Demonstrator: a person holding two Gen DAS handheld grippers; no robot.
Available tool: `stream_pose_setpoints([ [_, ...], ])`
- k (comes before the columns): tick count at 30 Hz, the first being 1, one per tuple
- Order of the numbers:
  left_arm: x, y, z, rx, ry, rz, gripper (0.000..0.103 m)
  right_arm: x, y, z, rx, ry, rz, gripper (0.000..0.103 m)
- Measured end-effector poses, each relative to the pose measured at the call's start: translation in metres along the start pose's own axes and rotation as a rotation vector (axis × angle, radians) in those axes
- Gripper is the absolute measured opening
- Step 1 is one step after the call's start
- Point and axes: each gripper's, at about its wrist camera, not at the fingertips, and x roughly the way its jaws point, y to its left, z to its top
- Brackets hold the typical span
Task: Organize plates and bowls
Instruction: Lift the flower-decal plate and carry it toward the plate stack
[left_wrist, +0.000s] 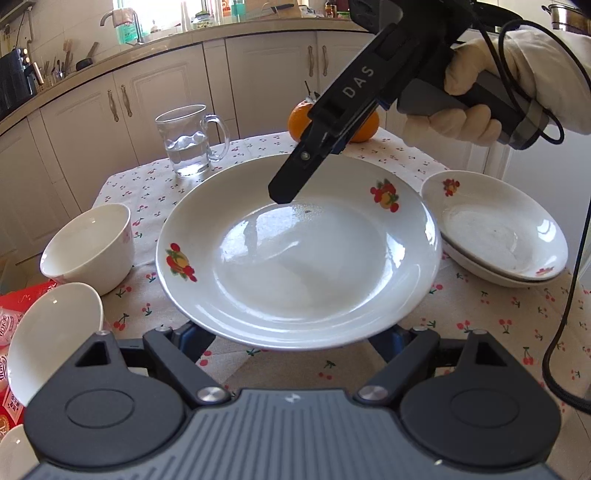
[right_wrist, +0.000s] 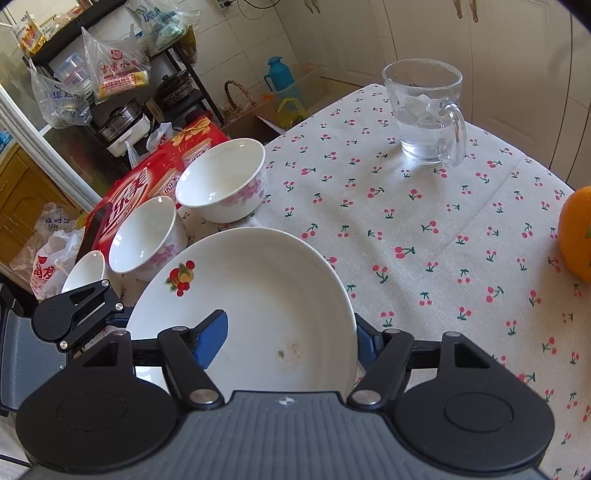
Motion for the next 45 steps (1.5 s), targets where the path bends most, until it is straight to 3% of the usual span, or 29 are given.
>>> stream_pose_setpoints([
  [21,-0.035,-0.064,0.003,0.139,-0.018,-0.109,0.088,-0.077,0.023,-0.089,0.091,-0.101,-0.083,0.075],
  [34,-0.022,-0.107,0.014,0.226,0.005,-0.205,0.088,-0.115,0.007,-0.147,0.180,-0.156,-0.151,0.075],
  [45,-0.006,-0.121,0.021,0.267,0.038,-0.244,0.088,-0.124,-0.018,-0.179,0.247,-0.193,-0.163,0.075],
])
